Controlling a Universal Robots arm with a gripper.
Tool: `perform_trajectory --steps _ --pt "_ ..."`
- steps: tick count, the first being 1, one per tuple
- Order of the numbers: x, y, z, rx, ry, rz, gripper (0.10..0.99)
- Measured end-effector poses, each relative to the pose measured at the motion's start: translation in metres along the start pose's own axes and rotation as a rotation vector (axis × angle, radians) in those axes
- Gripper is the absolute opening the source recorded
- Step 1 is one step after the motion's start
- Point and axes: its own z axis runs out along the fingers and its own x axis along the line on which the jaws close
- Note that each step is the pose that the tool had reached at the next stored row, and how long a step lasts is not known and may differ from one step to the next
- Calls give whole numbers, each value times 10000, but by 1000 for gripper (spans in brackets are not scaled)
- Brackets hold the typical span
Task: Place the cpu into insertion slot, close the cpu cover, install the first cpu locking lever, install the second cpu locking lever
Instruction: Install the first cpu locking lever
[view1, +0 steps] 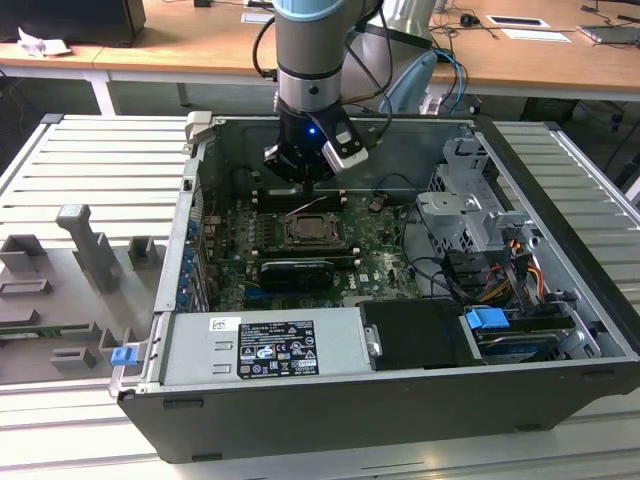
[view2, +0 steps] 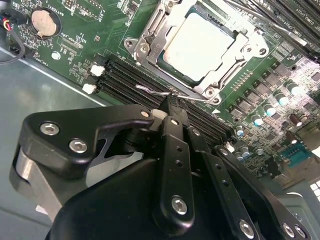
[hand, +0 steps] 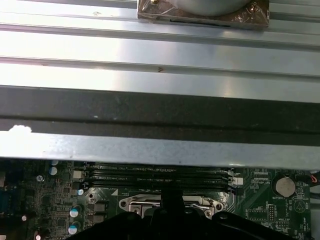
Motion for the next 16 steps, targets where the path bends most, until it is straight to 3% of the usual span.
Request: perform_trajectory --steps 16 --pt "-77 19 142 -1 1 -8 106"
